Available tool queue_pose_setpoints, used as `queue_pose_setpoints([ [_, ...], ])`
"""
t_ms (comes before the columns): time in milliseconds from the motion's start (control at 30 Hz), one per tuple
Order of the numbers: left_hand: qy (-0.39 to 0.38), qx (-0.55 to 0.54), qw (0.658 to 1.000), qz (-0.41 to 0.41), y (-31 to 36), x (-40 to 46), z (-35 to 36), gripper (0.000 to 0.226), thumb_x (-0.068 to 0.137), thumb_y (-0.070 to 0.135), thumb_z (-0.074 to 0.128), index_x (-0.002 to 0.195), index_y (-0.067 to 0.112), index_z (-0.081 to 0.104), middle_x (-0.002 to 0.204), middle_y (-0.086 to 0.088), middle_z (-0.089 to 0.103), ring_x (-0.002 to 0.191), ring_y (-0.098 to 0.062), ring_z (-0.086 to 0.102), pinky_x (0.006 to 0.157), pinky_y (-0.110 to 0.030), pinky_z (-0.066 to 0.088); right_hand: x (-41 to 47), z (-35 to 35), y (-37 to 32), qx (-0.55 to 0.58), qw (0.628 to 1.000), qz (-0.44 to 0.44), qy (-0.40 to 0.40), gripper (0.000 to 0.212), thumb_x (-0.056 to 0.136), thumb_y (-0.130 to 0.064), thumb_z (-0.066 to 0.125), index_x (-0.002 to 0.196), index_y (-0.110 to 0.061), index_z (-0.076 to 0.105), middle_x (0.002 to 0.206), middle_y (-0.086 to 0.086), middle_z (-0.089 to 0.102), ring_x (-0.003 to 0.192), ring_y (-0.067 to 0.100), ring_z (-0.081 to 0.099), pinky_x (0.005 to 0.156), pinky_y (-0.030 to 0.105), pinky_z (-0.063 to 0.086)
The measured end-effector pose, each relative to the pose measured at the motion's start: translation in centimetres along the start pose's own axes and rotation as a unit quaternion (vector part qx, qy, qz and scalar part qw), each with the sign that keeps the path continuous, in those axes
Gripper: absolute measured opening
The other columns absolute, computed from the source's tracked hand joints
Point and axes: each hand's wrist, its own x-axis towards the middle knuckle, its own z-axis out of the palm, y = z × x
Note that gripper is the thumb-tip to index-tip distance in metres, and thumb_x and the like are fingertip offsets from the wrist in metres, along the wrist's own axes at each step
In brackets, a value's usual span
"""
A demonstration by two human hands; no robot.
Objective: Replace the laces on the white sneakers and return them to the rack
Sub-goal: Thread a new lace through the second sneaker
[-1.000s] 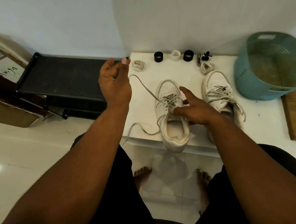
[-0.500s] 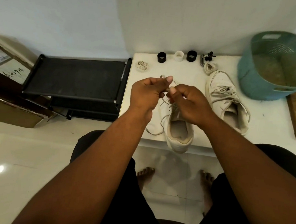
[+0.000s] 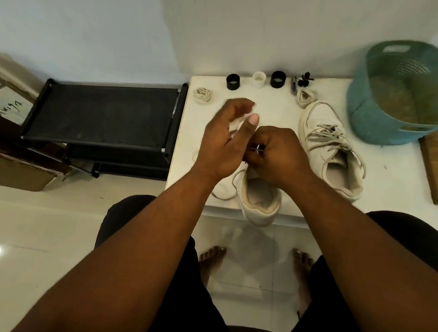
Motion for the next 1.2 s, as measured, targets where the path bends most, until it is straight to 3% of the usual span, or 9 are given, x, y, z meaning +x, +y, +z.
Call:
queue_pose_setpoints([
  [100,-0.080,-0.016,0.997,-0.001,-0.6,0.1,0.1,0.037,0.102,0.048,0.049,0.113,0.019,0.070,0.103,0.007,0.072,0.098,-0.016,0.071,0.081,-0.041,0.060,0.2,-0.6,0.7,0.006,0.998,-0.009,0.069,0.008,0.084,-0.030,0.075,0.084,-0.022,0.077,0.074,-0.004,0.067,0.068,0.012,0.061,0.064,0.027,0.048],
  [200,-0.095,0.014,0.995,-0.007,-0.9,0.6,-0.6,0.025,0.099,0.044,0.056,0.094,0.028,0.074,0.083,0.010,0.074,0.080,-0.006,0.068,0.077,-0.034,0.057,0.5,-0.9,1.9,0.025,0.998,0.001,0.064,0.010,0.091,-0.029,0.073,0.088,-0.021,0.078,0.075,-0.009,0.065,0.069,0.008,0.061,0.065,0.027,0.047],
  [333,-0.124,0.043,0.990,-0.045,-1.4,1.1,-1.2,0.012,0.096,0.029,0.070,0.094,0.021,0.079,0.084,0.005,0.077,0.080,-0.017,0.072,0.081,-0.043,0.060,0.4,-0.8,2.4,0.037,0.996,0.023,0.072,0.007,0.087,-0.028,0.077,0.091,-0.023,0.079,0.082,-0.008,0.072,0.074,0.009,0.066,0.069,0.029,0.053],
  [433,-0.127,0.036,0.988,-0.076,-1.4,1.1,-1.3,0.012,0.094,0.026,0.075,0.091,0.016,0.079,0.080,0.003,0.076,0.075,-0.018,0.070,0.075,-0.037,0.058,0.6,-0.8,2.7,0.050,0.996,0.049,0.061,0.005,0.086,-0.031,0.080,0.086,-0.026,0.078,0.079,-0.013,0.071,0.071,0.007,0.067,0.067,0.025,0.052],
  [567,-0.133,0.076,0.983,-0.098,-1.6,0.9,-0.7,0.017,0.093,0.031,0.075,0.086,0.016,0.079,0.066,0.012,0.069,0.057,0.000,0.058,0.059,-0.017,0.045,0.4,-1.4,3.0,0.064,0.995,0.081,0.007,0.009,0.083,-0.025,0.080,0.088,-0.025,0.073,0.080,-0.013,0.070,0.065,0.005,0.064,0.063,0.020,0.049],
  [733,-0.127,0.112,0.977,-0.126,-2.8,0.9,-0.4,0.026,0.098,0.037,0.068,0.083,0.015,0.073,0.076,-0.001,0.071,0.073,-0.019,0.067,0.073,-0.038,0.056,0.3,-2.2,3.0,-0.030,0.987,0.113,-0.110,0.036,0.072,-0.033,0.087,0.101,-0.029,0.065,0.086,-0.011,0.066,0.072,0.005,0.059,0.063,0.025,0.045],
  [867,-0.158,0.179,0.964,-0.117,-2.6,0.6,0.6,0.033,0.101,0.038,0.061,0.084,0.011,0.068,0.068,0.005,0.059,0.066,-0.014,0.052,0.068,-0.034,0.046,0.5,-2.1,2.8,-0.061,0.982,0.150,-0.093,0.032,0.070,-0.033,0.084,0.097,-0.027,0.068,0.085,-0.011,0.068,0.078,0.005,0.061,0.067,0.024,0.047],
  [1067,-0.196,0.181,0.961,-0.069,-2.7,0.4,0.1,0.018,0.097,0.032,0.068,0.099,0.017,0.078,0.096,0.001,0.076,0.092,-0.016,0.067,0.084,-0.039,0.054,0.5,-2.2,2.8,-0.028,0.979,0.180,-0.088,0.028,0.070,-0.039,0.084,0.092,-0.025,0.073,0.083,-0.008,0.070,0.079,0.010,0.065,0.075,0.031,0.054],
  [1200,-0.194,0.205,0.959,-0.032,-2.7,0.3,0.1,0.015,0.095,0.028,0.069,0.099,0.019,0.080,0.097,0.001,0.075,0.090,-0.015,0.065,0.083,-0.037,0.054,0.4,-2.0,2.6,-0.020,0.979,0.180,-0.088,0.025,0.071,-0.038,0.084,0.089,-0.026,0.072,0.081,-0.008,0.068,0.077,0.010,0.064,0.073,0.030,0.052],
])
